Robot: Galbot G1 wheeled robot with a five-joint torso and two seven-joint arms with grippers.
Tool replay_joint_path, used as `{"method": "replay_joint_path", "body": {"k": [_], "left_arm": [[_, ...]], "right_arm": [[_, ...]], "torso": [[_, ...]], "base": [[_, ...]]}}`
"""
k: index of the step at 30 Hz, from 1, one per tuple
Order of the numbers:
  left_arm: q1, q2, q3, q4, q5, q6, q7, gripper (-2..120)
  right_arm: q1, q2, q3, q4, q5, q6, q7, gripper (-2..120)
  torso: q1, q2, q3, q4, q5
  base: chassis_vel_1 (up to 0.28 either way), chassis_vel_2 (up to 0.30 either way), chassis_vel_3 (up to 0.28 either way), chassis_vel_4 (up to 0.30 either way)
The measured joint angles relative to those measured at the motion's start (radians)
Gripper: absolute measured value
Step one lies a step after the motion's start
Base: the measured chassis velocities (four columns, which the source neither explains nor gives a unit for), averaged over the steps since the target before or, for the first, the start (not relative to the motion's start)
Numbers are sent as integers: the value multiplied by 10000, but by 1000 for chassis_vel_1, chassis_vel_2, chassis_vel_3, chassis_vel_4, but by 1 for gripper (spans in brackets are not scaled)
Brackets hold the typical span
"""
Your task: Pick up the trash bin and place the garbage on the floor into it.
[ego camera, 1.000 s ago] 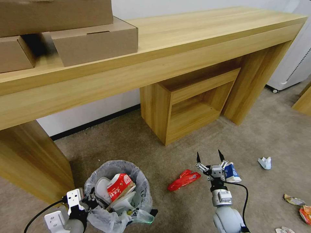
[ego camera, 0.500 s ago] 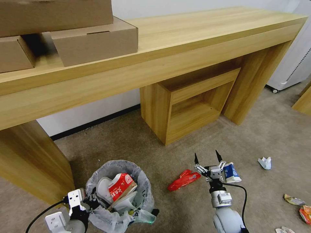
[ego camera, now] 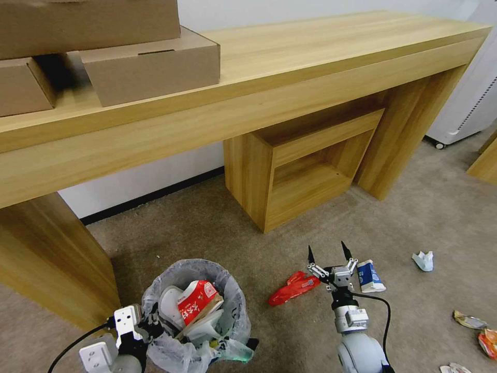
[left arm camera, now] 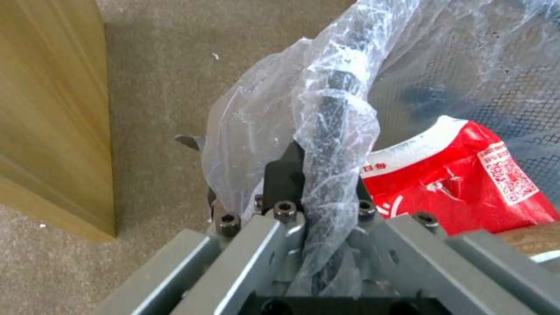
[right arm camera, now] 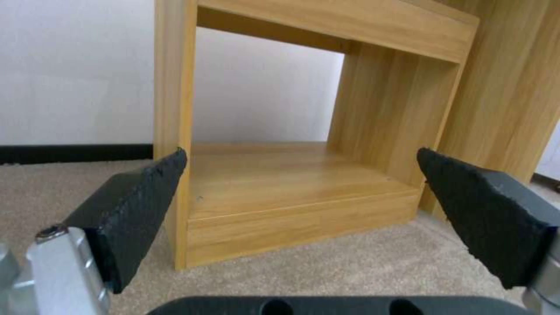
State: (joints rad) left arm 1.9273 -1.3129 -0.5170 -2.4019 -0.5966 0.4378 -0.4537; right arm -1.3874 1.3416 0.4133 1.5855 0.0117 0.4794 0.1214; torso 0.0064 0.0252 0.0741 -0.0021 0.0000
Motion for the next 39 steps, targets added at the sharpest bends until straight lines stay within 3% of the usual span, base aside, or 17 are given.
{"method": "replay_joint_path", "body": {"k": [39], "left_arm": [[207,-64,80,-123,441,-27,163,0]], "right_arm": [[9,-188,161,190,188,131,-120,100]], "torso": [[0,0,0,0,1]], "base": [[-10,-16,14,16]]}}
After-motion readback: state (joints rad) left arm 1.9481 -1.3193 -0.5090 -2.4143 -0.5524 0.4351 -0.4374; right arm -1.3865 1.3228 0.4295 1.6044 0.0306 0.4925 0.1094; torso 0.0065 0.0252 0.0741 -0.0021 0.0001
